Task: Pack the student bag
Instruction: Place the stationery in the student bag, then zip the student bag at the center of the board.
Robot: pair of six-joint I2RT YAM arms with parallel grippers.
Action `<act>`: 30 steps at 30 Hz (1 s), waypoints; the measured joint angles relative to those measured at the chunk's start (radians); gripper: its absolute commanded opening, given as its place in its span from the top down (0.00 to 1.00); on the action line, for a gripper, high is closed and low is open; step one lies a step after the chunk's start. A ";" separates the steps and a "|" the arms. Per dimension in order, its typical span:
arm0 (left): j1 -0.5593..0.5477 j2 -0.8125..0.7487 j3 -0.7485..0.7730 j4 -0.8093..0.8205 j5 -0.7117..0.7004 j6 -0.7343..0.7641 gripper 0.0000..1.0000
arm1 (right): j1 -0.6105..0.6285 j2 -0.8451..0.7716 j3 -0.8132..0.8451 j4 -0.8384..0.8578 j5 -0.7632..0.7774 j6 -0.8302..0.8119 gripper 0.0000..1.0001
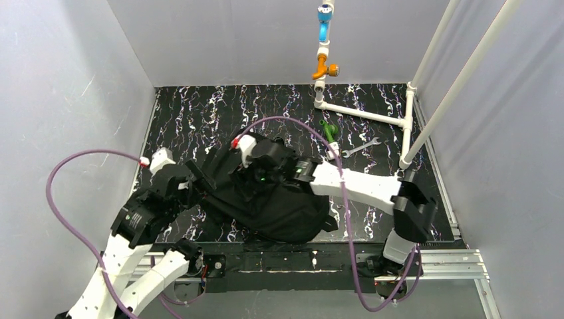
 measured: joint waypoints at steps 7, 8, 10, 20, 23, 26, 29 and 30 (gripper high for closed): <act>0.001 -0.028 -0.068 -0.082 -0.024 -0.091 0.24 | 0.078 0.220 0.129 -0.108 0.072 -0.085 0.17; 0.001 -0.020 -0.077 -0.085 -0.020 -0.098 0.24 | 0.080 0.241 0.137 -0.130 0.087 -0.093 0.17; 0.001 -0.001 -0.096 -0.090 -0.010 -0.113 0.24 | 0.087 0.279 0.151 -0.167 0.120 -0.109 0.18; 0.001 0.019 -0.157 -0.070 0.057 -0.148 0.29 | 0.106 0.292 0.154 -0.186 0.192 -0.123 0.76; 0.001 0.022 -0.193 -0.046 0.091 -0.171 0.33 | 0.104 0.292 0.153 -0.182 0.206 -0.113 0.92; 0.001 0.022 -0.241 0.001 0.135 -0.201 0.37 | 0.100 0.291 0.147 -0.169 0.217 -0.089 0.99; 0.001 0.028 -0.291 0.063 0.188 -0.238 0.38 | 0.087 0.270 0.121 -0.143 0.203 -0.050 0.99; 0.001 0.035 -0.304 0.085 0.204 -0.249 0.38 | 0.081 0.259 0.109 -0.130 0.190 -0.032 0.99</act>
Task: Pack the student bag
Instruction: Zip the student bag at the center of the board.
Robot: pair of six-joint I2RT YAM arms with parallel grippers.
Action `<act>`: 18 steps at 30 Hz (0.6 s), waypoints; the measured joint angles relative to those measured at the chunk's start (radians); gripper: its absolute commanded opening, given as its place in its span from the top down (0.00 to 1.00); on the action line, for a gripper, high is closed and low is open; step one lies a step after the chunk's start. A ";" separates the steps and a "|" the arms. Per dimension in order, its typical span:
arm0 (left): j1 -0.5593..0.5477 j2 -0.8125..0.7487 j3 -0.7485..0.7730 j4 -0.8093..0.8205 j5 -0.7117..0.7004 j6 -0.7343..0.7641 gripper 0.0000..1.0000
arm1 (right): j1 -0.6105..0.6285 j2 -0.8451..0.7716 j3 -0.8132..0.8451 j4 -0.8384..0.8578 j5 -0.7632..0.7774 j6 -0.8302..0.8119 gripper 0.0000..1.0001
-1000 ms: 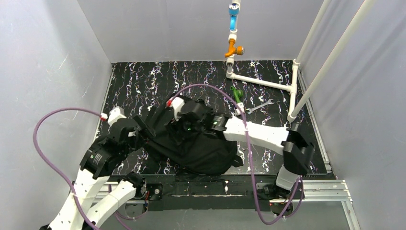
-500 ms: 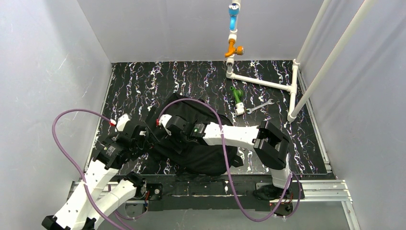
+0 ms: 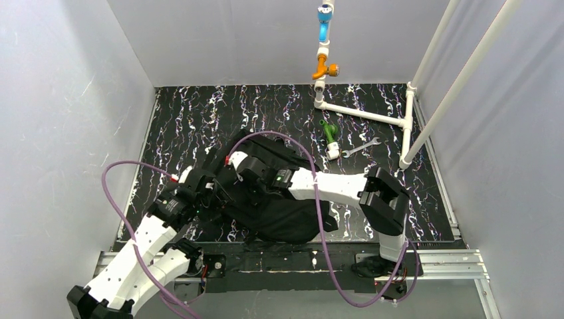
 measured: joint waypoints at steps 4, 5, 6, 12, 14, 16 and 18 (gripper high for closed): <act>0.000 0.061 -0.034 0.097 0.061 -0.047 0.39 | -0.053 -0.068 -0.087 0.080 -0.097 0.102 0.99; 0.000 0.079 -0.039 0.119 0.072 -0.058 0.39 | -0.076 -0.088 -0.118 0.114 -0.132 0.134 0.99; 0.000 0.097 -0.047 0.147 0.082 -0.067 0.40 | -0.103 -0.111 -0.156 0.152 -0.171 0.172 0.99; 0.005 0.190 -0.137 0.304 0.137 -0.120 0.58 | -0.224 -0.164 -0.286 0.322 -0.354 0.367 0.99; 0.008 0.227 -0.164 0.364 0.167 -0.120 0.77 | -0.224 -0.164 -0.287 0.352 -0.390 0.404 0.99; 0.014 0.240 -0.168 0.379 0.180 -0.113 0.88 | -0.220 -0.163 -0.287 0.377 -0.418 0.428 0.99; 0.017 0.249 -0.176 0.396 0.188 -0.105 0.97 | -0.217 -0.159 -0.287 0.387 -0.431 0.442 0.99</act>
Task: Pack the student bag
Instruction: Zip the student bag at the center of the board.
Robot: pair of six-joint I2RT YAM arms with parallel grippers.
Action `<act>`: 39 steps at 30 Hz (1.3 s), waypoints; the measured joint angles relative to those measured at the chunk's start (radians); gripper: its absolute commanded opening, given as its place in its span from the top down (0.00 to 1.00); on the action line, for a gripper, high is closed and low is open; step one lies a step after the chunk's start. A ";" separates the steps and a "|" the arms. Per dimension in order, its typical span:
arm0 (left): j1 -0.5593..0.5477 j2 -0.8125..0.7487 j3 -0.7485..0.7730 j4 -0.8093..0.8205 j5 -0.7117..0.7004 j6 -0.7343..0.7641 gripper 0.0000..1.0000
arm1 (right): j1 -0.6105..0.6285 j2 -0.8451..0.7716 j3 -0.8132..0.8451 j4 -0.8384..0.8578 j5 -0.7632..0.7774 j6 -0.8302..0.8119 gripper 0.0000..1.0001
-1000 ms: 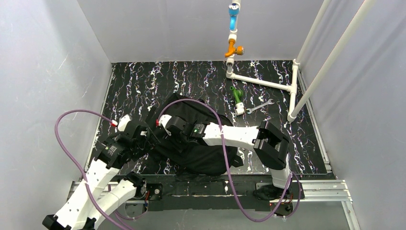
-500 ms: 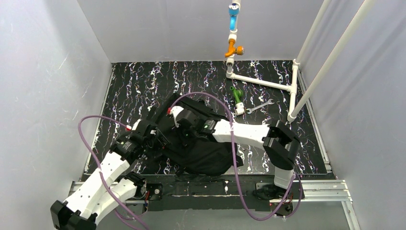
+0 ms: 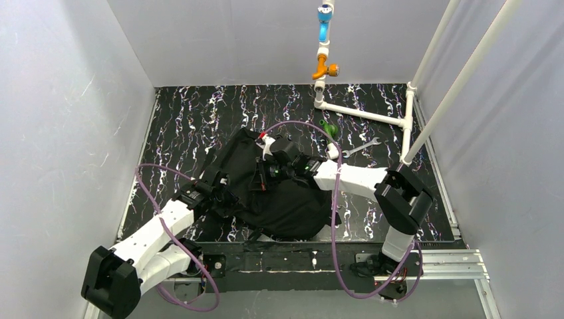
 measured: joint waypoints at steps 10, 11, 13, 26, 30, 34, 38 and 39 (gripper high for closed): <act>0.005 -0.117 -0.097 0.076 -0.005 0.008 1.00 | -0.218 0.072 0.094 -0.066 -0.033 -0.020 0.99; 0.006 -0.128 -0.101 0.076 -0.013 0.007 1.00 | -0.246 0.086 0.124 -0.089 -0.030 -0.040 0.99; 0.007 -0.142 -0.102 0.077 -0.029 0.004 1.00 | -0.281 0.120 0.190 -0.135 -0.013 -0.091 0.99; 0.015 -0.098 -0.037 0.010 -0.058 0.108 0.49 | -0.303 0.263 0.552 -0.453 0.235 -0.383 0.18; 0.015 -0.127 0.033 -0.041 -0.065 0.208 0.25 | -0.313 0.159 0.532 -0.542 0.327 -0.399 0.01; 0.015 -0.196 0.093 -0.051 -0.063 0.317 0.19 | -0.320 -0.079 0.361 -0.576 0.415 -0.376 0.02; 0.015 -0.215 0.168 -0.055 -0.044 0.396 0.18 | -0.363 -0.350 0.135 -0.608 0.428 -0.272 0.01; 0.015 -0.211 0.182 -0.048 -0.025 0.414 0.17 | -0.388 -0.399 0.077 -0.608 0.413 -0.235 0.02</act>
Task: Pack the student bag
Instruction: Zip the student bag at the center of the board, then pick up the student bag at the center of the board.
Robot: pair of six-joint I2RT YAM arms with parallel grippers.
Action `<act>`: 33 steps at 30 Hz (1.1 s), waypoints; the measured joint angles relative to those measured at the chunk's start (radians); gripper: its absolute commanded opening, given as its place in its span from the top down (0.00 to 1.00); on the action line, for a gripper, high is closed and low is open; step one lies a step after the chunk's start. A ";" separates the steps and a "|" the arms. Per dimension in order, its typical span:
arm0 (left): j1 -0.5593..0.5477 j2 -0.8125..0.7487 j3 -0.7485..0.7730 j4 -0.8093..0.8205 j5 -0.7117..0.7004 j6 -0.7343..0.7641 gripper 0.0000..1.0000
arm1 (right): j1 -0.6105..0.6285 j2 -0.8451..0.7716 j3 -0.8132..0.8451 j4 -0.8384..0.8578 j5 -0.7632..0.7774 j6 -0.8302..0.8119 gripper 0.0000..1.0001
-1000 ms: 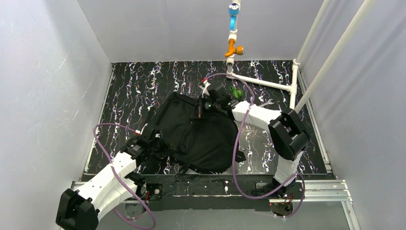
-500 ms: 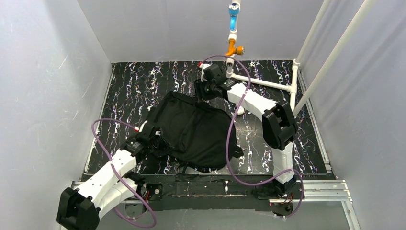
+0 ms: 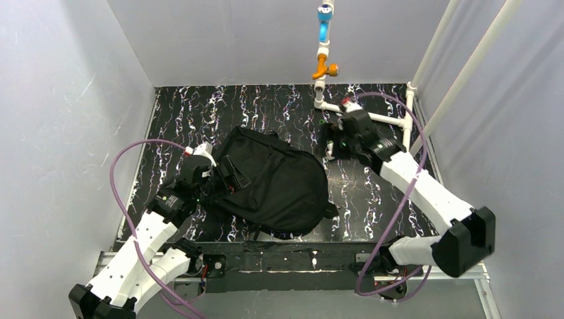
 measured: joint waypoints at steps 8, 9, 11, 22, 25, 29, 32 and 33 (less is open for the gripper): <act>-0.060 0.198 0.038 0.188 0.236 0.077 0.02 | -0.070 -0.171 -0.549 0.140 -0.285 0.299 0.10; -0.104 0.245 0.060 0.193 0.240 0.093 0.02 | -0.064 -0.171 -0.595 0.168 -0.319 0.328 0.24; -0.208 0.325 0.111 0.200 0.231 0.134 0.02 | -0.057 -0.164 -0.635 0.217 -0.372 0.371 0.58; -0.803 0.556 0.294 0.163 -0.332 0.449 0.02 | -0.050 0.000 -0.275 0.281 -0.542 0.520 0.99; -0.819 0.642 0.385 0.092 -0.531 0.496 0.02 | -0.043 0.000 -0.149 0.317 -0.594 0.595 0.99; -0.819 0.730 0.502 -0.013 -0.797 0.534 0.02 | -0.044 0.002 -0.115 0.434 -0.652 0.739 0.99; -0.819 0.780 0.584 -0.087 -0.985 0.553 0.09 | -0.045 0.010 -0.106 0.461 -0.660 0.809 0.99; -0.819 0.787 0.599 -0.098 -1.025 0.559 0.16 | -0.045 0.012 -0.101 0.468 -0.662 0.828 0.99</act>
